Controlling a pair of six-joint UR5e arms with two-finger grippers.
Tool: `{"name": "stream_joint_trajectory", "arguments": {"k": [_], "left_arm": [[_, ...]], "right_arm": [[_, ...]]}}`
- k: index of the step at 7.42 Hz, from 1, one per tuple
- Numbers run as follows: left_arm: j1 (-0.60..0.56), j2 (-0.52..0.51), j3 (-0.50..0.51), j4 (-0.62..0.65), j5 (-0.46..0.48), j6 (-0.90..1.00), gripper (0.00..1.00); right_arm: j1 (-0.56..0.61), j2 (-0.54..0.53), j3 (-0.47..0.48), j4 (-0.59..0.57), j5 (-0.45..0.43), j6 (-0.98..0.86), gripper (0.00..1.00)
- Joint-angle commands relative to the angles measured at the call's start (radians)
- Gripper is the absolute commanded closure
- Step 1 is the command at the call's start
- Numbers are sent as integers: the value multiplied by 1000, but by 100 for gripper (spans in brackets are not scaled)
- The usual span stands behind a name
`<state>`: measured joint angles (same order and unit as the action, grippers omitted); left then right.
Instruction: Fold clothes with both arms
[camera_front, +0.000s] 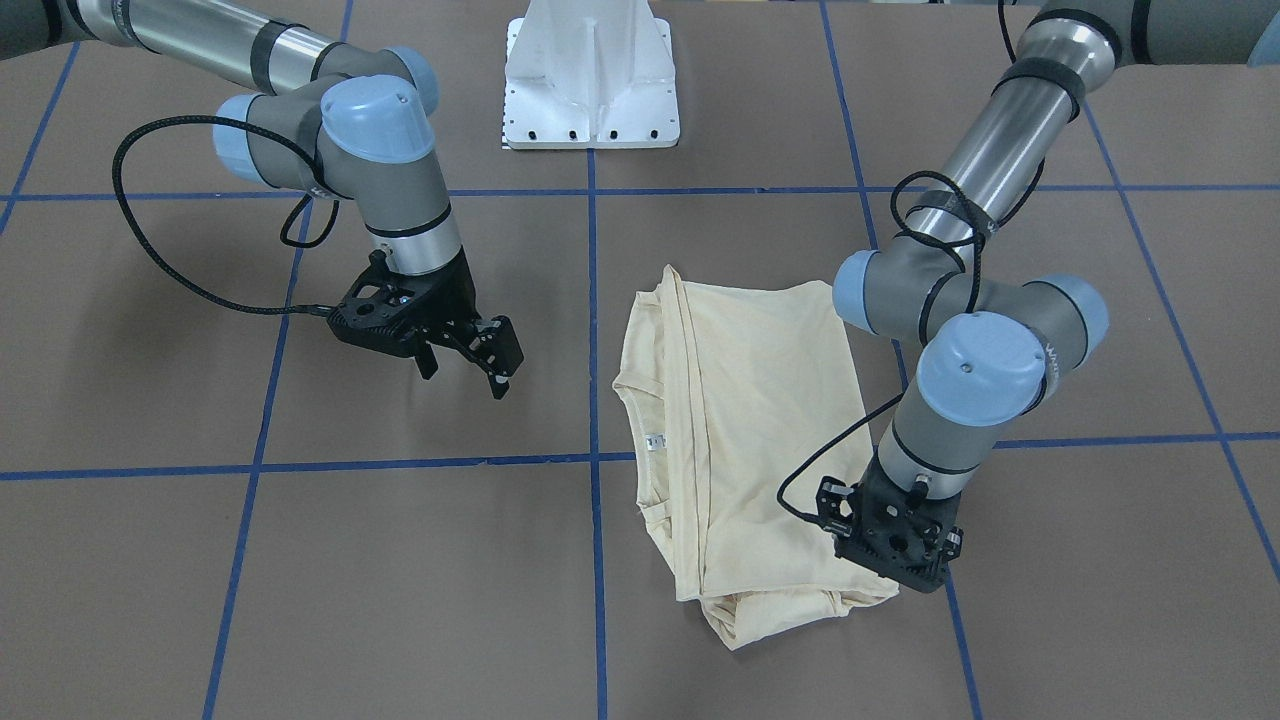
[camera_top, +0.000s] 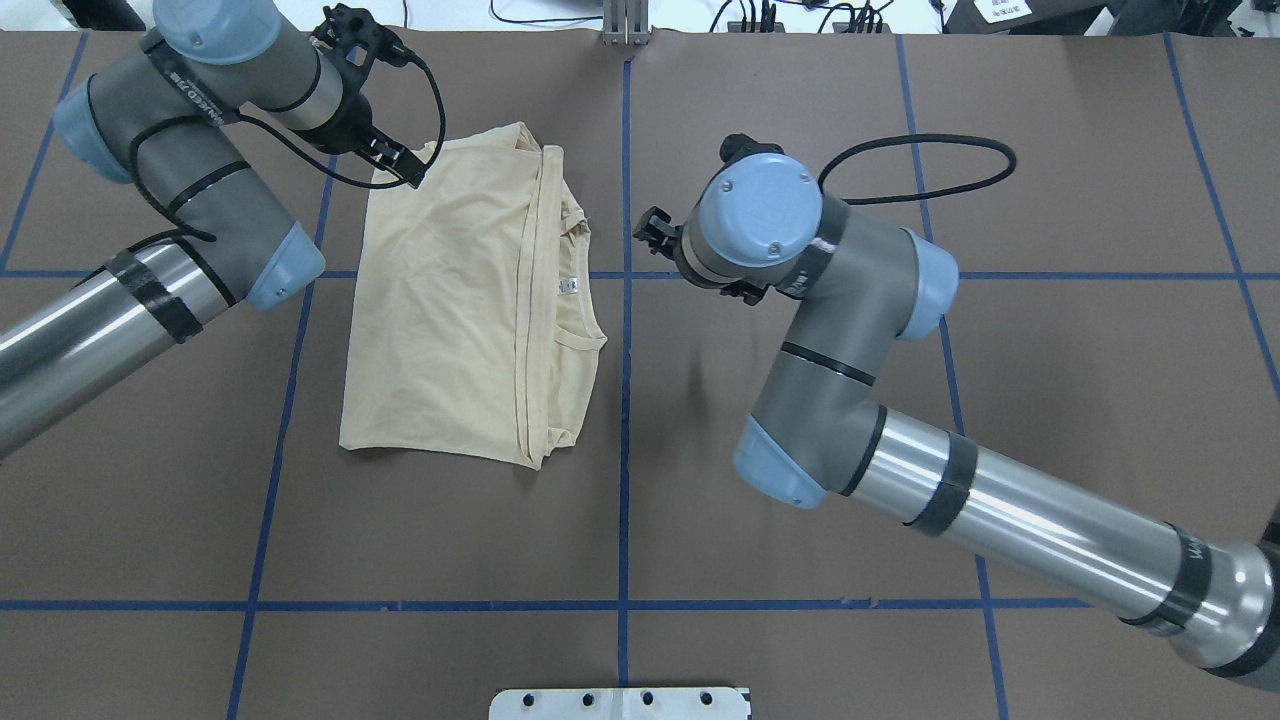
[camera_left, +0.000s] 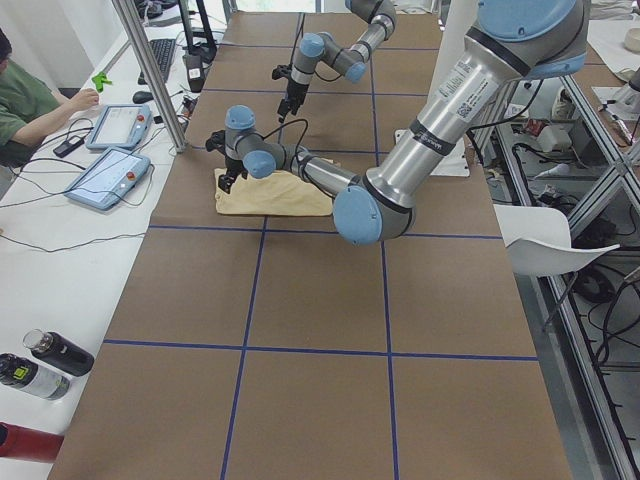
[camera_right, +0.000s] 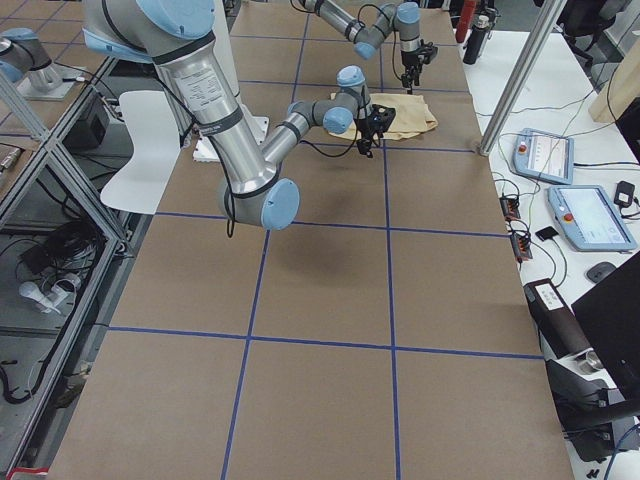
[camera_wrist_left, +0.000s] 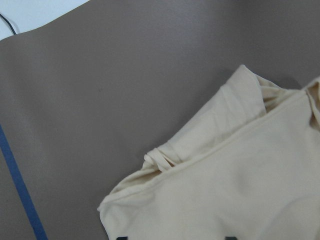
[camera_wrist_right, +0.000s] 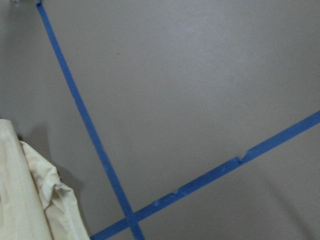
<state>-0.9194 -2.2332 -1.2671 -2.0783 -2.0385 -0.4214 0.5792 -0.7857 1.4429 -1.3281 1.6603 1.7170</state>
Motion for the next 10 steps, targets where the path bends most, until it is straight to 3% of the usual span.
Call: {"name": "stream_joint_trajectory", "arguments": {"k": [1, 5, 10], "left_arm": [[8, 46, -81, 3, -8, -57, 0], [22, 47, -87, 4, -6, -74, 0], [22, 55, -89, 3, -6, -74, 0]], "right_arm": [[-42, 147, -172, 1, -17, 26, 6], [-108, 154, -196, 0, -19, 16, 49], [-130, 151, -211, 0, -48, 3, 51]]}}
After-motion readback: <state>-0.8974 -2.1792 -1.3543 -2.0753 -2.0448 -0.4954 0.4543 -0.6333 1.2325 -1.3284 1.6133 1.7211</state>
